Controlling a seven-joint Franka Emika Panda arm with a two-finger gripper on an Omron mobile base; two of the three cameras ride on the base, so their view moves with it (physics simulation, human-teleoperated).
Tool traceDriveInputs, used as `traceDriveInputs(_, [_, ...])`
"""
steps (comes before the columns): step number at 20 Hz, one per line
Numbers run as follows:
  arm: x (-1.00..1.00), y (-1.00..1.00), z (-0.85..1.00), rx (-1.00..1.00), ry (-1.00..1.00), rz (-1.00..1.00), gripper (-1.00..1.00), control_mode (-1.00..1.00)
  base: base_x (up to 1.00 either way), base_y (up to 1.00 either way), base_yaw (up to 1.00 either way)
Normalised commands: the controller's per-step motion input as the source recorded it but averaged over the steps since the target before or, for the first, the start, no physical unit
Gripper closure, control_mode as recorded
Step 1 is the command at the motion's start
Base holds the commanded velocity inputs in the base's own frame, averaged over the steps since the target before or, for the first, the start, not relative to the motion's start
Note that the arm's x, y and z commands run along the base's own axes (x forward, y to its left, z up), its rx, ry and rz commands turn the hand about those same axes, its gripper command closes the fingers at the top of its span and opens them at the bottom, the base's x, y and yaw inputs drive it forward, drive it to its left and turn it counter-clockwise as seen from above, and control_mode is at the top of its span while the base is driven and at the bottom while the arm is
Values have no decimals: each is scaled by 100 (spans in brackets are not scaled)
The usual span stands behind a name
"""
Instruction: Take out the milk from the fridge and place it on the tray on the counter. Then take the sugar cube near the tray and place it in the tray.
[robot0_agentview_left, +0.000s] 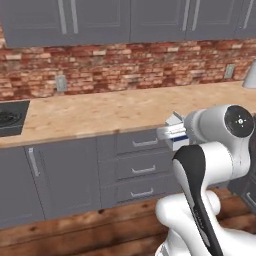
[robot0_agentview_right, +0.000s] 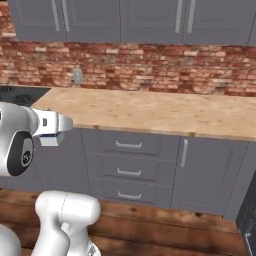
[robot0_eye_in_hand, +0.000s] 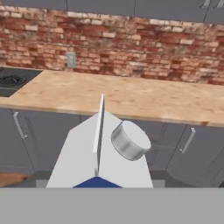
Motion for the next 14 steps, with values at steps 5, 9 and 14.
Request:
traceDriveInputs(5, [0, 0, 0, 0, 0, 0, 100, 100, 75, 27, 15])
traceDriveInputs(9, [0, 0, 0, 0, 0, 0, 100, 100, 100, -76, 23])
traceDriveInputs(14, [0, 0, 0, 0, 0, 0, 100, 100, 21, 80, 1])
